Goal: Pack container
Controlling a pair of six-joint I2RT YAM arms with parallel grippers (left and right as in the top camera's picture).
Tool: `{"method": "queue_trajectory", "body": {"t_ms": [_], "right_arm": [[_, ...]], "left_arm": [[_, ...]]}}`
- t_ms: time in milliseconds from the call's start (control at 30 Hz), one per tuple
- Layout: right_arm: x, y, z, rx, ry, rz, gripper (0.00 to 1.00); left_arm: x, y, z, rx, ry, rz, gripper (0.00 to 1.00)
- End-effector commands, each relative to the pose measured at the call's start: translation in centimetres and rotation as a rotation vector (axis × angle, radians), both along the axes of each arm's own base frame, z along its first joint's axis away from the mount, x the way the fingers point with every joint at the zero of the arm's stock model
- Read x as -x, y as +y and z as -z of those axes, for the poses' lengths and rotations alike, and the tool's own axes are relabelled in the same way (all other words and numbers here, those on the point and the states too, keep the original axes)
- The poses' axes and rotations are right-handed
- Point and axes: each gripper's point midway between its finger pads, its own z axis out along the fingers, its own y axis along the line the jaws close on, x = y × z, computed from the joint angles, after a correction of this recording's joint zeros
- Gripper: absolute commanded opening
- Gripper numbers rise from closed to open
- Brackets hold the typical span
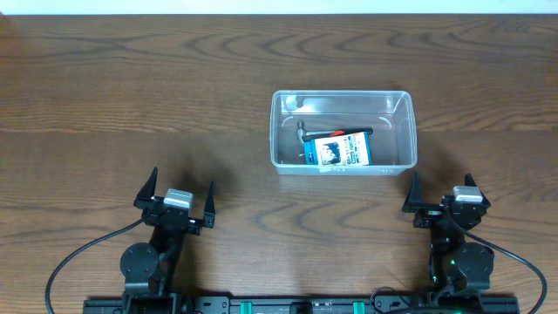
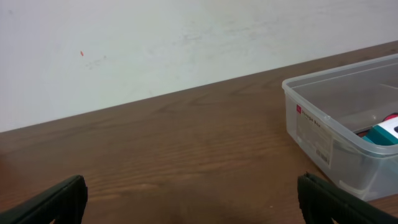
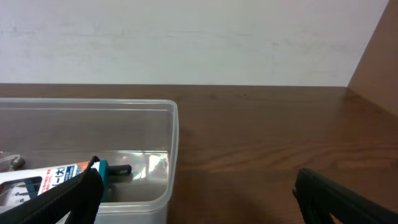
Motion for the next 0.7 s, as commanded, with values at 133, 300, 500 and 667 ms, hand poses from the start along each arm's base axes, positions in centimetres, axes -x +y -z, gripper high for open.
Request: {"method": "queue_trajectory", "body": {"t_ms": [133,300,500,667], "right_arm": [[0.04,-0.17,0.05,0.007,0.001,0.005,0.99],[0.04,-0.17,0.05,0.007,0.001,0.005,0.99],[0.04,-0.17,0.05,0.007,0.001,0.005,0.99],[0.04,-0.17,0.05,0.007,0.001,0.005,0.99]], "left_arm": [[0.06,0.05,1.59,0.006,0.049,-0.002,0.98],[0.06,0.05,1.59,0.006,0.049,-0.002,0.98],[0.06,0.05,1.59,0.006,0.049,-0.002,0.98],[0.06,0.04,1.59,0.006,0.049,-0.001,0.98]]}}
